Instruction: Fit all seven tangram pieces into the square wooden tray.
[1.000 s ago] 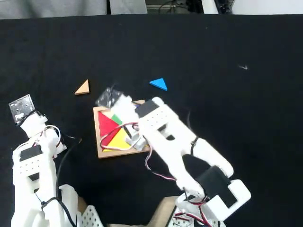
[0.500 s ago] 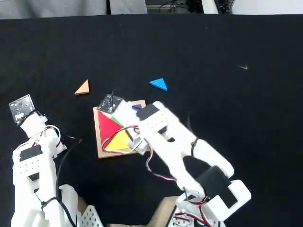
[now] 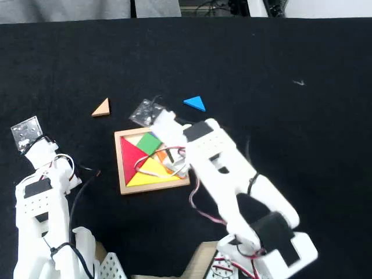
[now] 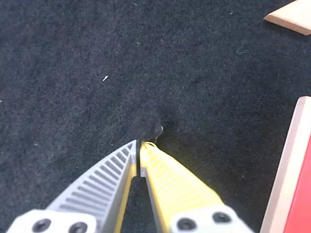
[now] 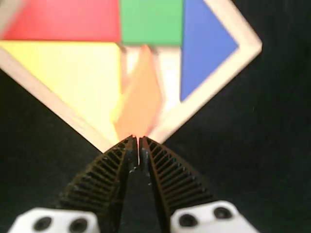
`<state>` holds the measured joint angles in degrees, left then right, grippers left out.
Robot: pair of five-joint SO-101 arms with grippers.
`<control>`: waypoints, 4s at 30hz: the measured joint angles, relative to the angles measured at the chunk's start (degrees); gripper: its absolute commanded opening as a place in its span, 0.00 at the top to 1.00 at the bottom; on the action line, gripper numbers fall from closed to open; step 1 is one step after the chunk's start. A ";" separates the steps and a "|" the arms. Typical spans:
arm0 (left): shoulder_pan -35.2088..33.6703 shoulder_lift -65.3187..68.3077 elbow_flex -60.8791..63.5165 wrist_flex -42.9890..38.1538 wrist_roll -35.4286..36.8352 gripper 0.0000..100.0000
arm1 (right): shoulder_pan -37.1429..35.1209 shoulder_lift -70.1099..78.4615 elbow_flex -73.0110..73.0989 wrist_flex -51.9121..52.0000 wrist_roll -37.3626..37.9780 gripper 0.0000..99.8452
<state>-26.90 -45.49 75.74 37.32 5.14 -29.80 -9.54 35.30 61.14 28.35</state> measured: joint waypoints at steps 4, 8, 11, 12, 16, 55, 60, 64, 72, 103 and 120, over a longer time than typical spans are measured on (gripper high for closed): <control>0.00 0.00 0.00 0.00 0.00 0.97 | -4.13 -1.05 0.00 -0.62 -2.55 0.99; 0.00 0.00 0.00 0.00 0.00 0.97 | -6.86 2.81 -1.76 -0.88 -3.34 0.99; 0.00 0.00 0.00 0.00 0.00 0.97 | -6.86 9.14 -5.63 -0.88 -4.22 0.99; 0.00 0.00 0.00 0.00 0.00 0.97 | -6.77 11.16 -6.95 -0.88 -4.84 0.99; 0.00 0.00 0.00 0.00 0.00 0.97 | -5.80 15.03 -9.93 -0.44 -5.19 0.99; 0.00 -0.35 -0.70 6.07 -5.36 0.87 | 21.36 4.84 8.97 -26.64 -10.81 0.99; 0.35 -0.26 -11.69 16.26 -5.89 0.87 | 21.36 4.84 9.23 -29.01 -10.81 0.99; 3.69 3.52 -26.29 24.35 -5.98 0.87 | 21.36 4.84 9.23 -29.36 -10.81 0.99; 15.30 24.00 -48.09 28.66 -6.68 0.77 | 21.45 4.84 9.23 -29.54 -10.81 0.99; 16.97 89.23 -100.66 27.52 -26.64 0.78 | 21.45 4.84 9.41 -30.59 -10.81 0.99; 17.23 98.55 -118.24 43.16 -31.82 0.96 | 21.45 4.84 9.41 -30.59 -10.81 0.99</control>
<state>-9.67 53.05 -42.51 80.48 -26.68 -8.35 -4.70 44.70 30.55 17.54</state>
